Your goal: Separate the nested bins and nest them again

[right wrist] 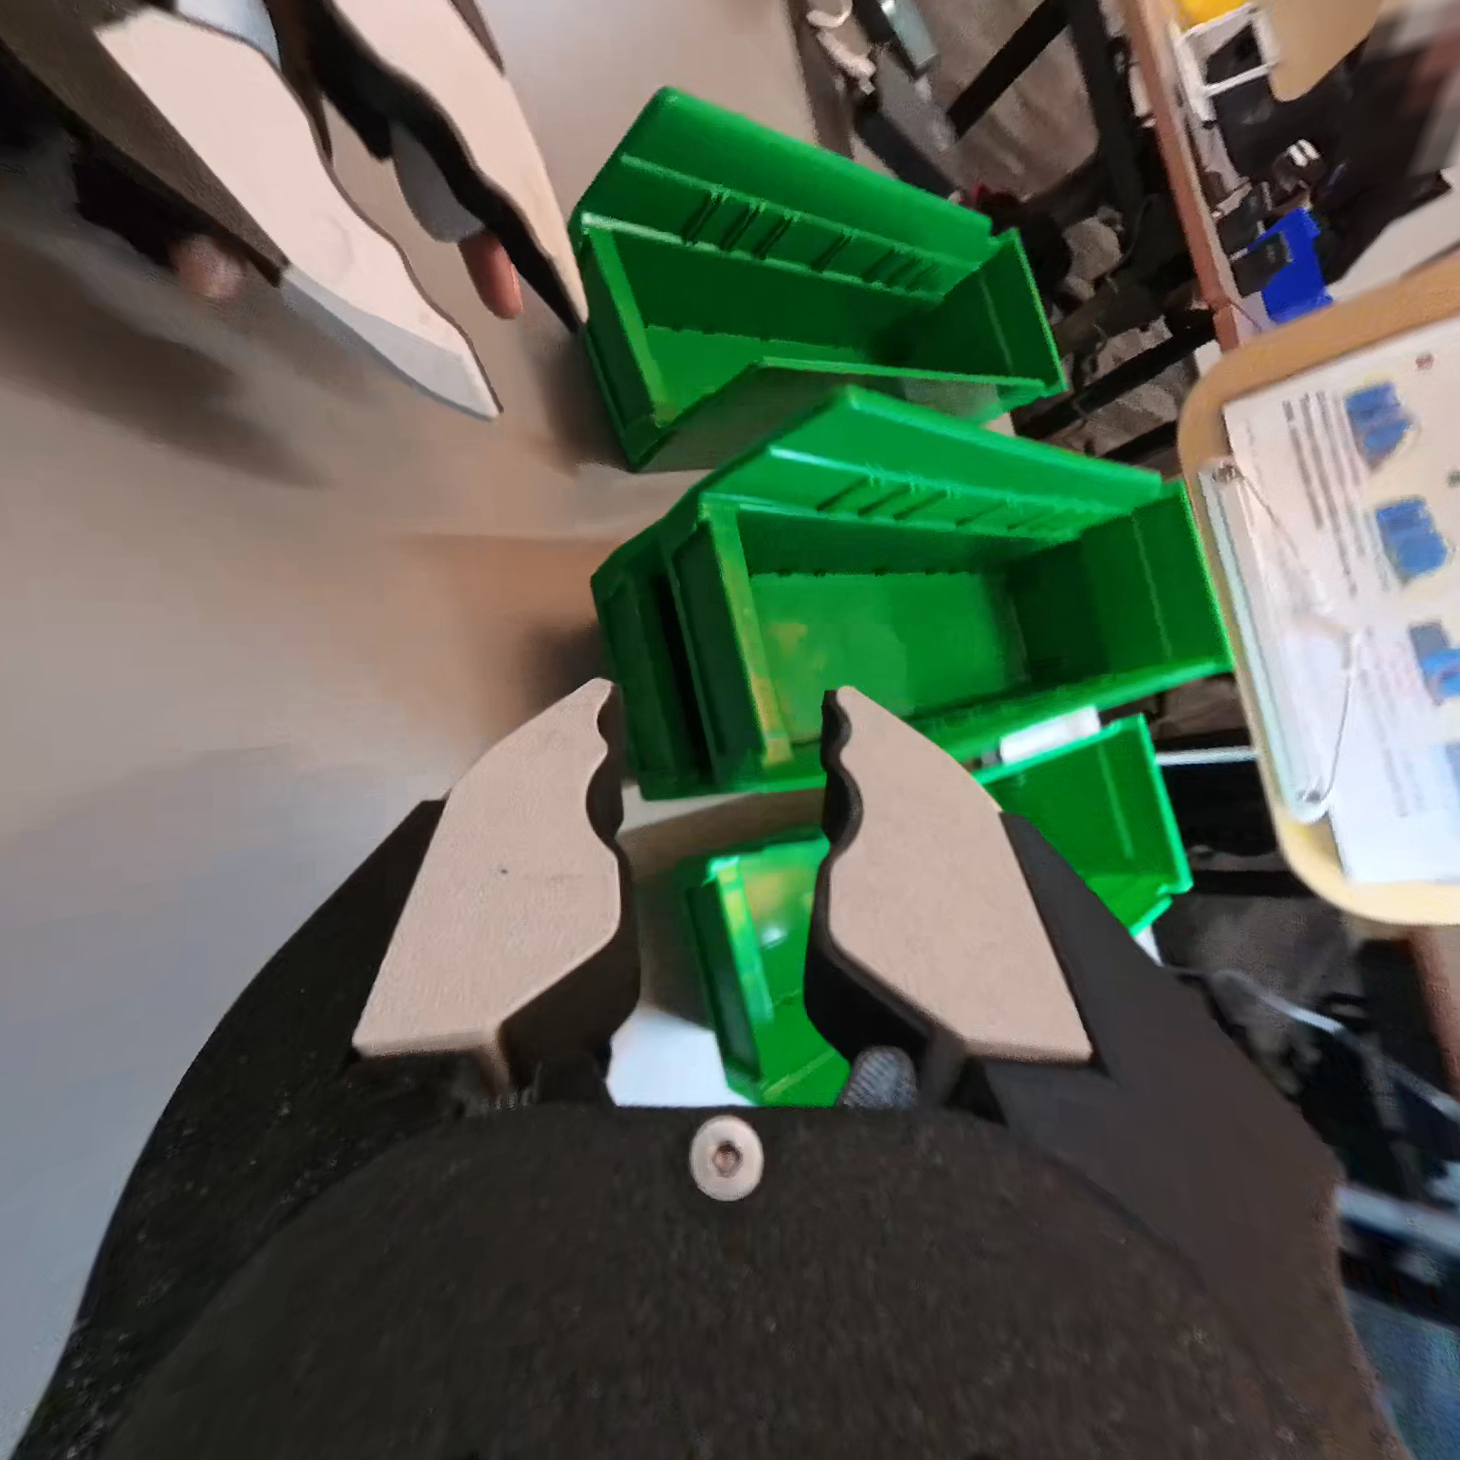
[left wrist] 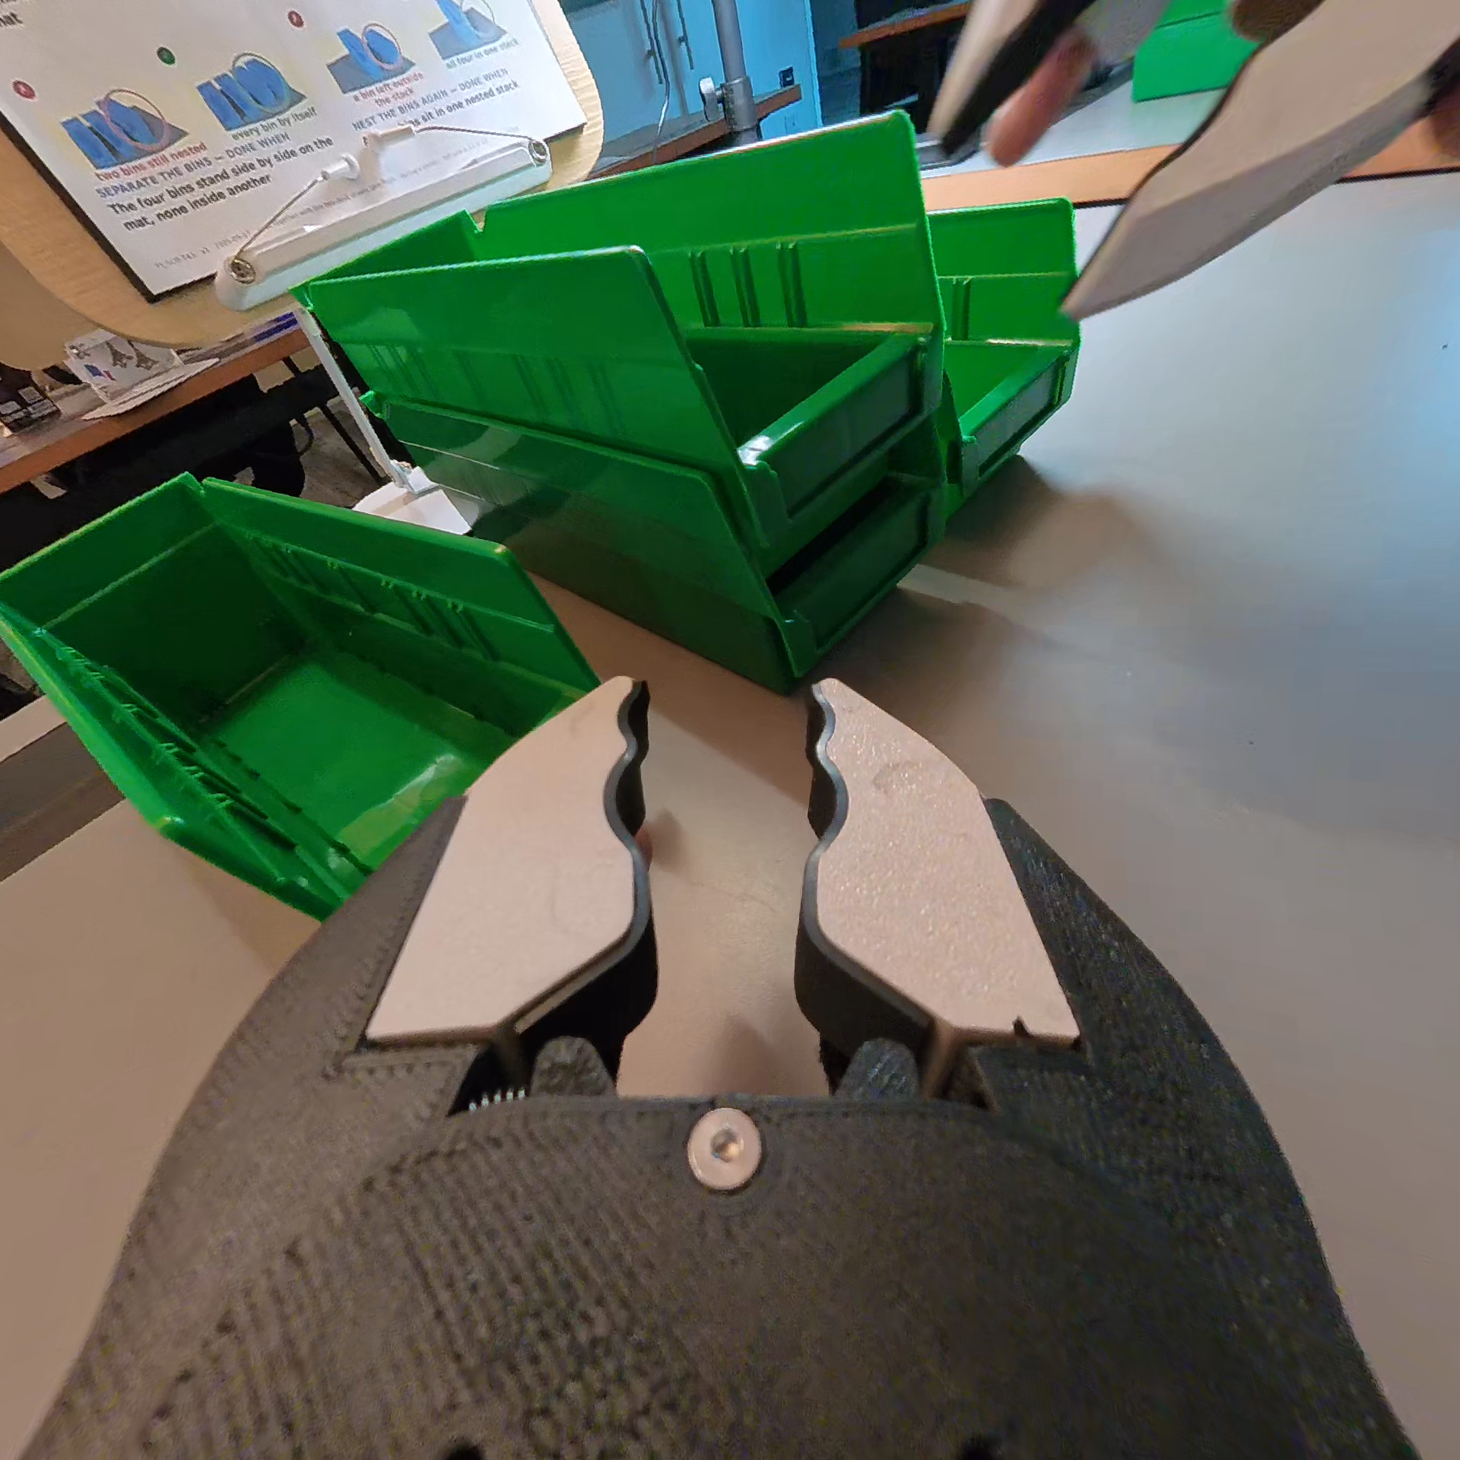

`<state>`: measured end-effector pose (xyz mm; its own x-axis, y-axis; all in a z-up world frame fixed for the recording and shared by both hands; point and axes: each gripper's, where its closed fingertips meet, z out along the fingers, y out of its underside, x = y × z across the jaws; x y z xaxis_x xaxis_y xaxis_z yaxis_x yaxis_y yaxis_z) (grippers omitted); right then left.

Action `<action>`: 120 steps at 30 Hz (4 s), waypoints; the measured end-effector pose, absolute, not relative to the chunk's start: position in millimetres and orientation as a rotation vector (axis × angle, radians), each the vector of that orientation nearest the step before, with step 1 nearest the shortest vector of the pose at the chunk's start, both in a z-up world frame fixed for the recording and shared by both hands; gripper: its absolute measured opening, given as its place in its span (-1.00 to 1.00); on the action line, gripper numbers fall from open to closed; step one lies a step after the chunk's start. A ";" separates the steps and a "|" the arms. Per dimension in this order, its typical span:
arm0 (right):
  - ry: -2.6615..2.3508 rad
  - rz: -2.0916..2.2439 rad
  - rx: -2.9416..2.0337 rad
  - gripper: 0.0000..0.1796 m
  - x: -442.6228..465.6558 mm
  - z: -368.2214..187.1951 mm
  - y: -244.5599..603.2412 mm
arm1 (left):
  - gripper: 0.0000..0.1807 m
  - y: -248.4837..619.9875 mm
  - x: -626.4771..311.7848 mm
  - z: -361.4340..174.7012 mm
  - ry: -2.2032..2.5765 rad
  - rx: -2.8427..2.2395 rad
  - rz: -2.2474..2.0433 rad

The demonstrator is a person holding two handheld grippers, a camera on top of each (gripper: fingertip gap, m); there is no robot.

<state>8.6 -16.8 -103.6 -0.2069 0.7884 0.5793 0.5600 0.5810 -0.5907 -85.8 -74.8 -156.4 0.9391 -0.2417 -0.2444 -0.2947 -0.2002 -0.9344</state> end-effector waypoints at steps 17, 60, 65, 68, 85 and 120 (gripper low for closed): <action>-1.231 0.746 -1.509 -0.47 151.3 -158.6 44.5 | -0.55 -46.1 -159.6 -159.0 0.450 -2.003 0.328; -1.212 0.757 -1.361 -0.39 153.9 -139.2 33.3 | -0.67 -30.1 -98.9 -21.4 1.183 -2.153 0.858; -1.202 0.731 -1.338 -0.40 157.6 -135.0 33.0 | -0.67 -1.9 -60.2 -28.2 1.251 -2.178 0.839; -1.197 0.730 -1.322 -0.40 159.3 -131.5 31.4 | -0.67 7.9 -45.4 -42.5 1.261 -2.220 0.817; -1.202 0.727 -1.307 -0.39 159.3 -130.8 28.5 | -0.66 22.7 -38.6 -109.3 1.330 -2.251 0.833; -2.060 -0.224 -1.030 -0.37 50.1 -197.5 69.9 | -0.41 -88.8 -95.1 -141.0 0.208 -1.767 -0.281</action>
<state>50.1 69.9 -197.5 -0.3445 0.5930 0.7278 0.7358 0.6521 -0.1830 -95.1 -88.8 -141.0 0.9537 -0.2910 0.0758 0.0130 -0.2119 -0.9772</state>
